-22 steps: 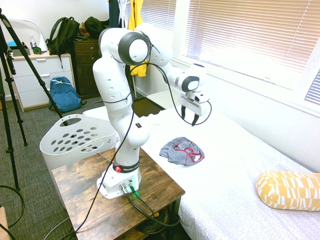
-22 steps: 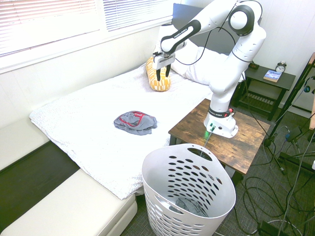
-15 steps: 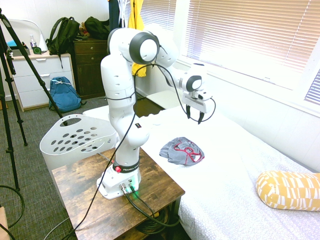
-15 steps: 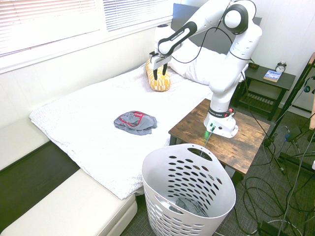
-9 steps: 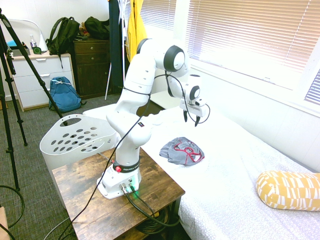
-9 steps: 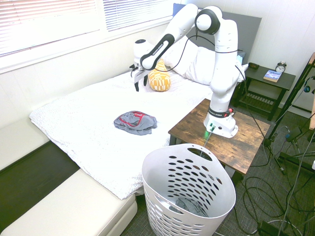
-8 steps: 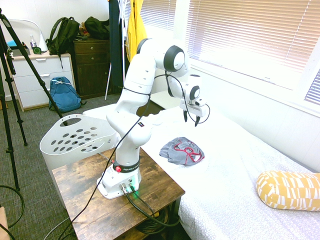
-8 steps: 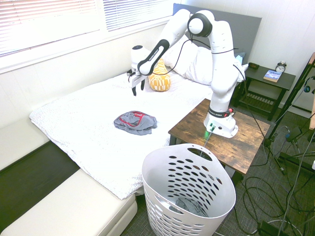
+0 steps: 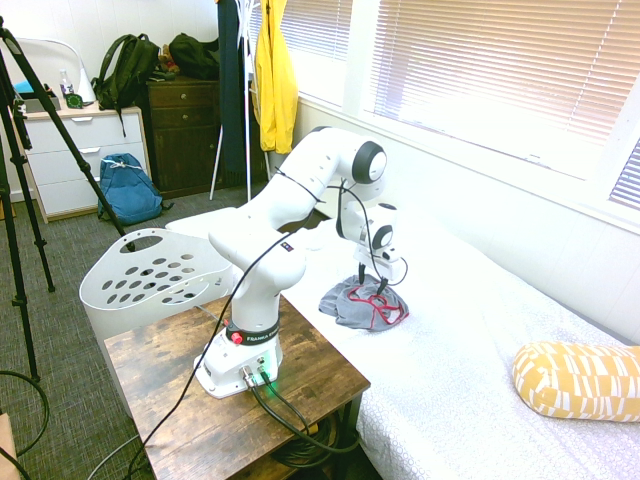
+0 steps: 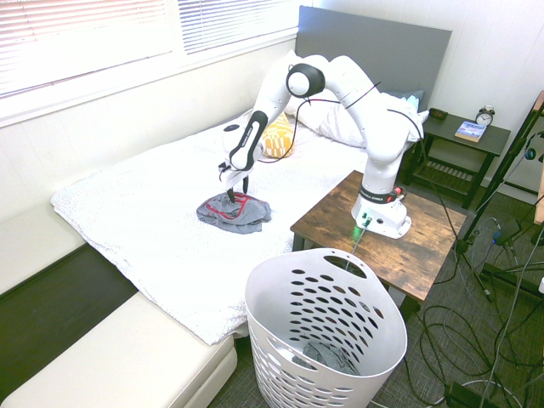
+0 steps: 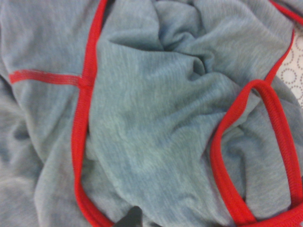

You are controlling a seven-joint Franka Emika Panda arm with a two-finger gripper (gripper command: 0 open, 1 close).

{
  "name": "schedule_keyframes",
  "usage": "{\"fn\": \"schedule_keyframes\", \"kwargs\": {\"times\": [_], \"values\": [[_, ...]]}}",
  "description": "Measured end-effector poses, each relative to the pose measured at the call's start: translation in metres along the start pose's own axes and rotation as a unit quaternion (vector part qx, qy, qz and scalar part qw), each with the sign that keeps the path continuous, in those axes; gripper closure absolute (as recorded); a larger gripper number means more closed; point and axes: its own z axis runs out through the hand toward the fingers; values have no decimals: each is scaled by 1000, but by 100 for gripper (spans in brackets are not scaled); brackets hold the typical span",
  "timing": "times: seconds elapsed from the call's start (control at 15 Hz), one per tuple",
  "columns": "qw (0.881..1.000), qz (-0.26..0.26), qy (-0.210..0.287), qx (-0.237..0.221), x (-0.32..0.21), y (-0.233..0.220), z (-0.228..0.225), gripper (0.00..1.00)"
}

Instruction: Put my clothes in the laundry bag

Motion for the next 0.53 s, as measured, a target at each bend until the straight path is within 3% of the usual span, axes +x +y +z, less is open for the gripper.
{"fn": "schedule_keyframes", "kwargs": {"times": [0.27,0.33,0.53], "values": [[1000,-18,-13,-6,-13,15,49,0],[1000,-23,-13,-6,-15,17,58,100],[999,-36,-19,-11,-18,25,73,100]]}}
